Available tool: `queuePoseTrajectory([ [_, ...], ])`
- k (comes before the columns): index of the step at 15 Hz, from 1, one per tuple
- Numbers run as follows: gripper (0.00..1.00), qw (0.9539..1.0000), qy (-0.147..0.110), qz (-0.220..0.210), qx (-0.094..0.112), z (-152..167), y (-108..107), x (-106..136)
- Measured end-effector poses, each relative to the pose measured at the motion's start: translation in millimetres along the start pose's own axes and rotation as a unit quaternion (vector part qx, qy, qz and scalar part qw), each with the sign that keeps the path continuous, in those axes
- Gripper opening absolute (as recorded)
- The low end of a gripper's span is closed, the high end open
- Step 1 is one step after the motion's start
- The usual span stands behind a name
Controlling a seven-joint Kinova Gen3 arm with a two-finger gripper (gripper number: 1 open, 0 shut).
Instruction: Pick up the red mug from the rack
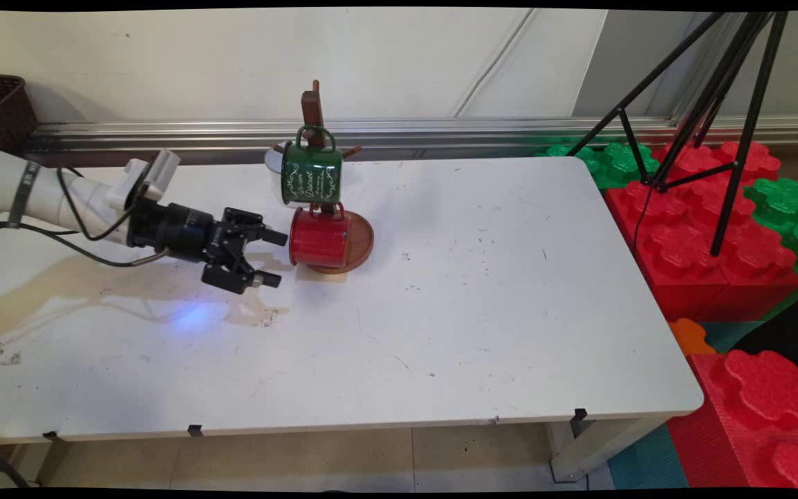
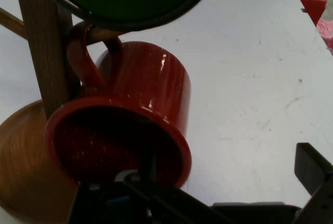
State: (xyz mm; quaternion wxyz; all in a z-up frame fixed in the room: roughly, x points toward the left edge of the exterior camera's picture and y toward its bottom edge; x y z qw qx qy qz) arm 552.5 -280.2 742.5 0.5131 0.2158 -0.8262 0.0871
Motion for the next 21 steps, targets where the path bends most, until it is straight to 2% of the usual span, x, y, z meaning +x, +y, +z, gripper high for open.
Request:
queuePoseTrajectory([
  [6, 1.0, 0.9999, 0.01, -0.008, 0.002, 17.9, -7.0, -0.5],
  [12, 1.0, 0.9994, 0.022, -0.02, 0.016, 34.1, -19.9, -1.7],
  [21, 1.0, 0.9984, 0.031, -0.044, 0.019, 42.8, -29.5, -8.6],
])
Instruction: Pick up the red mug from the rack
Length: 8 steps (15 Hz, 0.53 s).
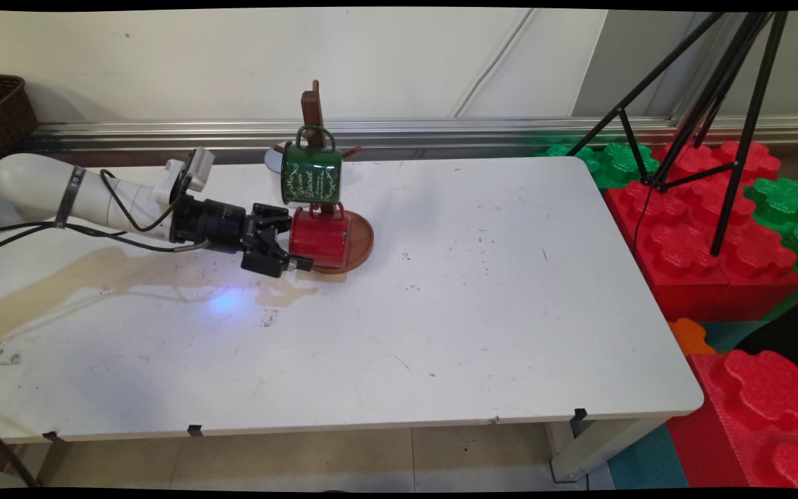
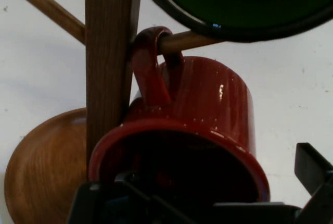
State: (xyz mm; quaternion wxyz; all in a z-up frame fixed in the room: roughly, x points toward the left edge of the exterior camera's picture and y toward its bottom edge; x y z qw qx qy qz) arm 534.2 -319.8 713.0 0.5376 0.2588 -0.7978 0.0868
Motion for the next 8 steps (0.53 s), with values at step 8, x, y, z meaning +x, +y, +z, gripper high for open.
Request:
queuePoseTrajectory([
  [8, 1.0, 0.9997, 0.007, -0.024, -0.001, 2.9, 1.7, -7.9],
])
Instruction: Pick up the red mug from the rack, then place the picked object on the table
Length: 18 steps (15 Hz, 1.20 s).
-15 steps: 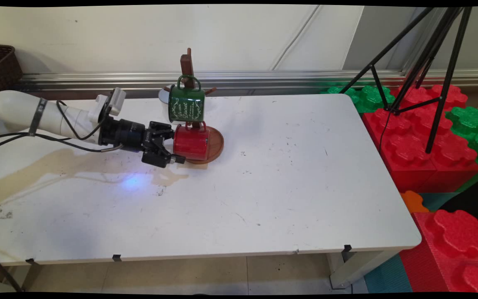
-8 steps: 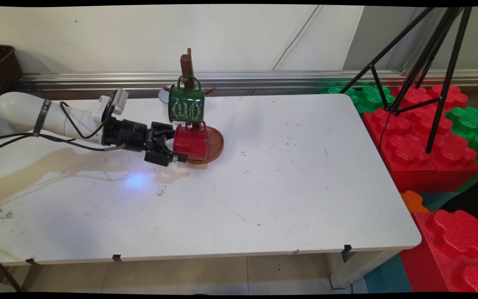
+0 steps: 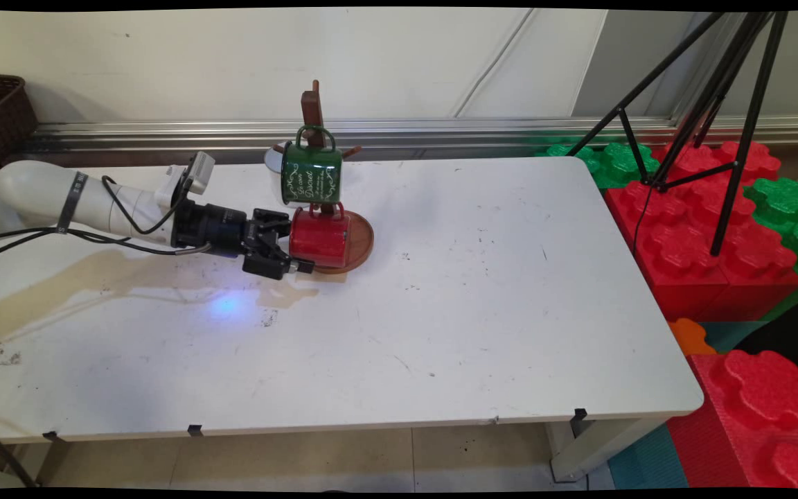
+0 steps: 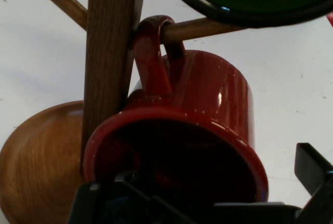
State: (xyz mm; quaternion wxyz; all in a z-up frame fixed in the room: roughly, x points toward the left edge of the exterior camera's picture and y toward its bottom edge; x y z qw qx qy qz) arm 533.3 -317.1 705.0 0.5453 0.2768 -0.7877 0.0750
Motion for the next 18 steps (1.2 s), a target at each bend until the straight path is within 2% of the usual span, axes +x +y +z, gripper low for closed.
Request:
queuePoseTrajectory([
  [8, 1.0, 0.9999, 0.006, -0.015, 0.0, 0.1, 1.5, -3.7],
  [9, 0.0, 0.9998, 0.007, -0.016, -0.001, 0.0, 2.0, -3.9],
  [18, 0.0, 0.9995, 0.014, -0.025, -0.014, -1.6, 7.1, -3.5],
])
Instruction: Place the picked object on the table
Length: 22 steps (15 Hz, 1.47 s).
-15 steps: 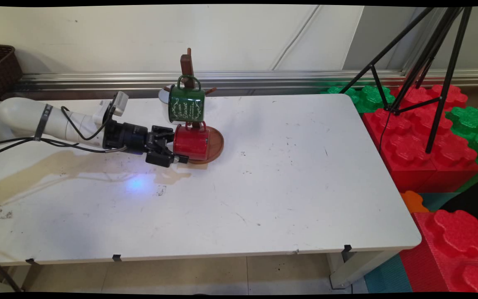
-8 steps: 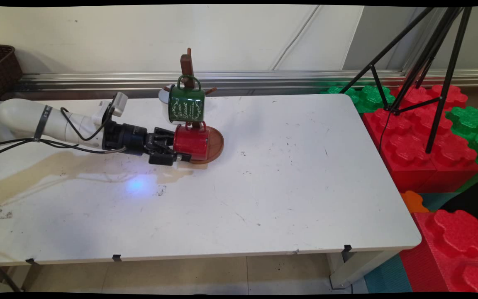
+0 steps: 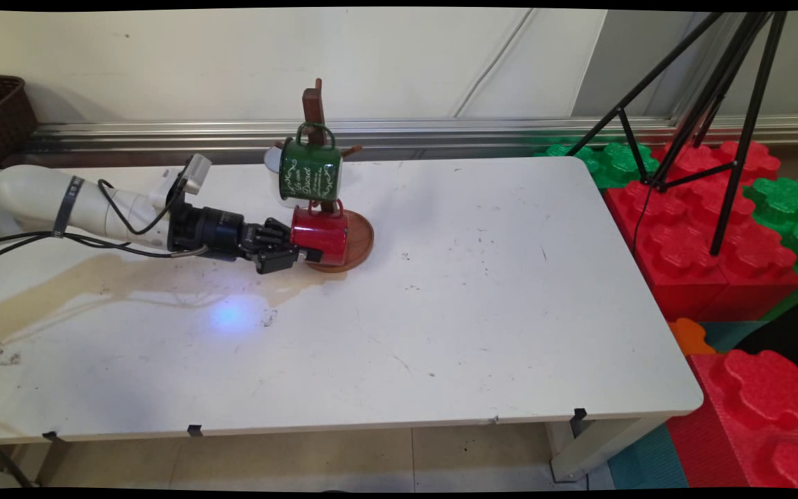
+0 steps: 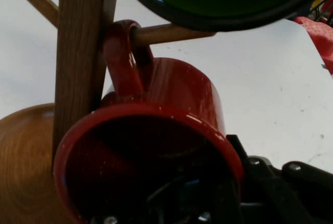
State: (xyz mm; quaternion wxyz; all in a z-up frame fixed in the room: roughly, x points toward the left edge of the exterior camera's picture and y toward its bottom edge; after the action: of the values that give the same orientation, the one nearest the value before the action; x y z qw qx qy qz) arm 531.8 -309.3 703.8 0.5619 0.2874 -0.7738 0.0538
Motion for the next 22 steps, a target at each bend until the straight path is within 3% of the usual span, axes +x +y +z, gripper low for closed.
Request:
queuePoseTrajectory([
  [11, 0.0, 0.9998, 0.006, -0.005, -0.016, -4.1, 7.4, 3.0],
  [22, 0.0, 0.9987, 0.006, 0.002, -0.051, -18.7, 31.0, 8.7],
])
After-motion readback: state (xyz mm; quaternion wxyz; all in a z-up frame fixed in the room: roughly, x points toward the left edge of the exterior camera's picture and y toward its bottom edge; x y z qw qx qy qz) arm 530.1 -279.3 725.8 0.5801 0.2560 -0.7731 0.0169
